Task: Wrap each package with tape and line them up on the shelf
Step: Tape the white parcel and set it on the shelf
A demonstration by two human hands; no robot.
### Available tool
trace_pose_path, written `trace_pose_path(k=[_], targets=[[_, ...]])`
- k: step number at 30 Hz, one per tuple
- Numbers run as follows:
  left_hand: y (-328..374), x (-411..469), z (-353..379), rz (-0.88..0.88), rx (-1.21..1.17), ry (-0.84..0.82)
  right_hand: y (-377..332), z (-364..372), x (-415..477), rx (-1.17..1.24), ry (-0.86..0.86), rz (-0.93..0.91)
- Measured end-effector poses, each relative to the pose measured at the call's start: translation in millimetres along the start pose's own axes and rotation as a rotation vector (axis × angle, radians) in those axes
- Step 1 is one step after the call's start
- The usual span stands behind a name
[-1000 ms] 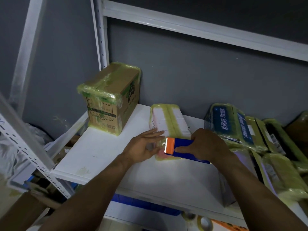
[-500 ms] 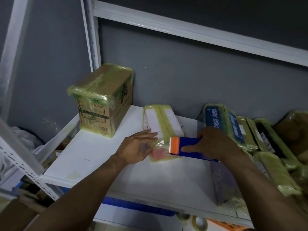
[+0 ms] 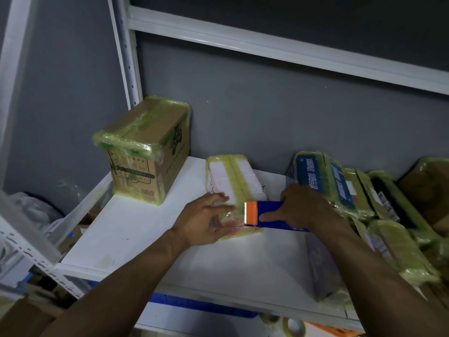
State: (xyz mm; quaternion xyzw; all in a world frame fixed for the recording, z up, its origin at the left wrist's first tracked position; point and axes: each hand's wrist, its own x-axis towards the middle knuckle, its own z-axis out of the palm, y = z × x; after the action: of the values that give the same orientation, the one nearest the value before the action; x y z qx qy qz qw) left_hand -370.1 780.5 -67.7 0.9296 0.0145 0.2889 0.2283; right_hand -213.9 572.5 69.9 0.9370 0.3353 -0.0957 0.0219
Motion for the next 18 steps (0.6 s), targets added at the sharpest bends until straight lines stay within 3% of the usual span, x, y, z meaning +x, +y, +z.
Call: trace_pose_path(k=[18], targets=[[4,6,6,0.047,0.022,-0.026,4,14,-9,0.152,0.028,-0.020]])
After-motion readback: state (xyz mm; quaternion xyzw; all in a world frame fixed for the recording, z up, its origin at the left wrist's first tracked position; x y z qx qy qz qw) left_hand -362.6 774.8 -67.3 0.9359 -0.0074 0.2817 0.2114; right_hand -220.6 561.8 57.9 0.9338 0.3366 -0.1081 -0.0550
